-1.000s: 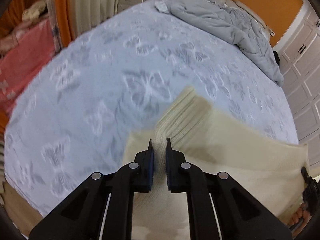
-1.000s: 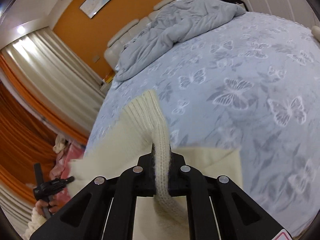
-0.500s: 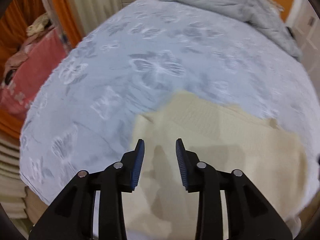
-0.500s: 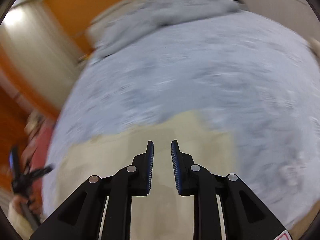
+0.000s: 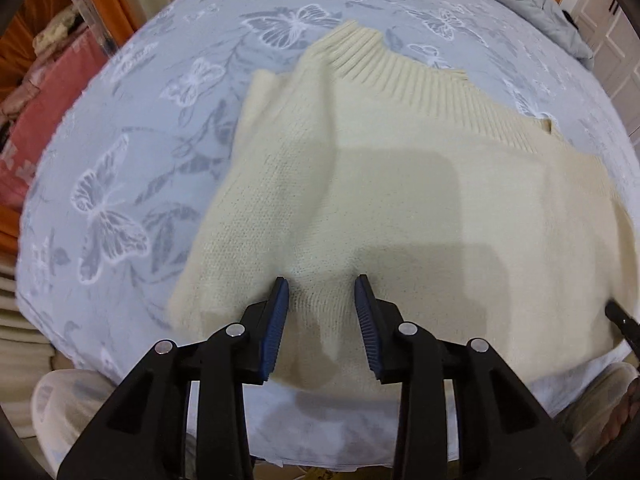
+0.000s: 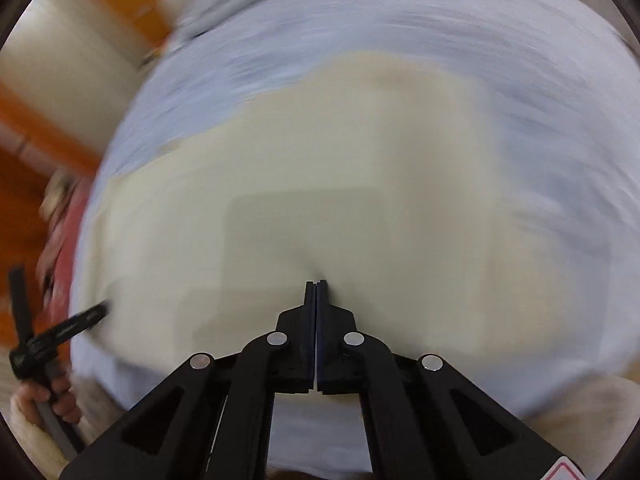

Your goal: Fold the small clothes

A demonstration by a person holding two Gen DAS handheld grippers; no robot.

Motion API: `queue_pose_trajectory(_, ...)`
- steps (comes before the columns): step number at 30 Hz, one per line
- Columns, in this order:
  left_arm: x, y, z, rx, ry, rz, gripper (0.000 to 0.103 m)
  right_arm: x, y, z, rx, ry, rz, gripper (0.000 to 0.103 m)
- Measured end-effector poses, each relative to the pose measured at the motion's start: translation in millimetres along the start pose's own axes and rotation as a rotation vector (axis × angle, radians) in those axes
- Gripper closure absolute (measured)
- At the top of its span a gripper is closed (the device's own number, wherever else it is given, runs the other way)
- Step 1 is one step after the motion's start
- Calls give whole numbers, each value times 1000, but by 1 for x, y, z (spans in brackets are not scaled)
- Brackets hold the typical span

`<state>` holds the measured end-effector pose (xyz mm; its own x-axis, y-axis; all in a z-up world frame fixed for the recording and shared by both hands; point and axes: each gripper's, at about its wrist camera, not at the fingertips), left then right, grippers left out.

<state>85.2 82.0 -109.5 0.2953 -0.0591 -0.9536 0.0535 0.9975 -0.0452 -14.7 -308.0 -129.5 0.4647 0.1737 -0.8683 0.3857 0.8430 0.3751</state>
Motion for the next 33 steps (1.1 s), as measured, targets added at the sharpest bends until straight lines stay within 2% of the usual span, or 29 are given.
queue_pose_trajectory(1,1,1,0,-7,-2,-2,69,-11,-29,1,110,-4,-12,103)
queue_pose_trajectory(2,1,0,2,-14,-4,2,69,-20,-42,-2,159,-14,15,103)
queue_pose_trajectory(3,0,0,1,-23,-5,2,69,-29,-46,0,169,-37,-11,103)
queue_pose_trajectory(4,-4,0,0,-41,-8,-6,69,-39,-44,2,144,-70,-62,99)
queue_pose_trajectory(5,-11,3,0,-77,-18,-34,69,-47,-40,1,127,-99,-78,94)
queue_pose_trajectory(6,-18,9,-3,-104,-31,-53,65,-53,-36,-2,119,-110,-69,85)
queue_pose_trajectory(7,-24,15,-4,-129,-47,-64,55,-55,-33,1,107,-112,-61,69)
queue_pose_trajectory(8,-30,21,-4,-148,-70,-55,54,-56,-33,3,97,-116,-64,61)
queue_pose_trajectory(9,-30,25,-4,-148,-71,-37,54,-54,-31,5,84,-121,-84,45)
queue_pose_trajectory(10,-28,29,-5,-149,-62,-15,54,-49,-28,9,72,-123,-110,43)
queue_pose_trajectory(11,-21,36,-6,-160,-39,-6,55,-40,-25,12,67,-117,-134,43)
queue_pose_trajectory(12,-16,40,-7,-171,-22,-8,56,-30,-26,11,76,-97,-140,48)
queue_pose_trajectory(13,-10,43,-9,-173,-2,5,61,-19,-29,10,100,-56,-122,85)
queue_pose_trajectory(14,-8,44,-10,-167,3,18,66,-11,-24,16,111,-38,-113,92)
queue_pose_trajectory(15,-11,43,-12,-164,-6,26,68,-17,-21,16,119,-52,-67,92)
queue_pose_trajectory(16,-14,42,-13,-162,-7,36,74,-35,-15,18,120,-108,-30,93)
queue_pose_trajectory(19,-13,46,-16,-171,20,44,77,-63,-15,16,123,-177,-10,94)
queue_pose_trajectory(20,-10,49,-16,-178,27,42,77,-57,-22,14,125,-149,-40,94)
queue_pose_trajectory(22,-6,45,-17,-166,33,60,76,-24,-41,8,147,-26,-114,95)
queue_pose_trajectory(23,-6,42,-17,-159,32,72,76,-9,-53,4,179,17,-105,96)
queue_pose_trajectory(26,-12,40,-18,-153,29,77,76,-26,-49,8,234,-24,-90,90)
queue_pose_trajectory(28,-24,45,-20,-174,23,55,76,-47,-34,11,187,-94,-150,83)
queue_pose_trajectory(30,-41,47,-17,-183,-14,41,77,-70,-16,12,131,-189,-164,82)
queue_pose_trajectory(31,-49,45,-14,-173,-41,42,77,-78,-7,14,104,-217,-154,82)
queue_pose_trajectory(33,-60,34,-1,-139,-83,37,77,-79,18,27,44,-205,-71,83)
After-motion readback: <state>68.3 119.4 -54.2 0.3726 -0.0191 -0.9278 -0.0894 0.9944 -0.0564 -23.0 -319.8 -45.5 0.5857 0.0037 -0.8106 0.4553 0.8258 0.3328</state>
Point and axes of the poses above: each gripper's, at about its wrist camera, not at the fingertips, and x roughly the way its jaws point, y to its left, z to its top
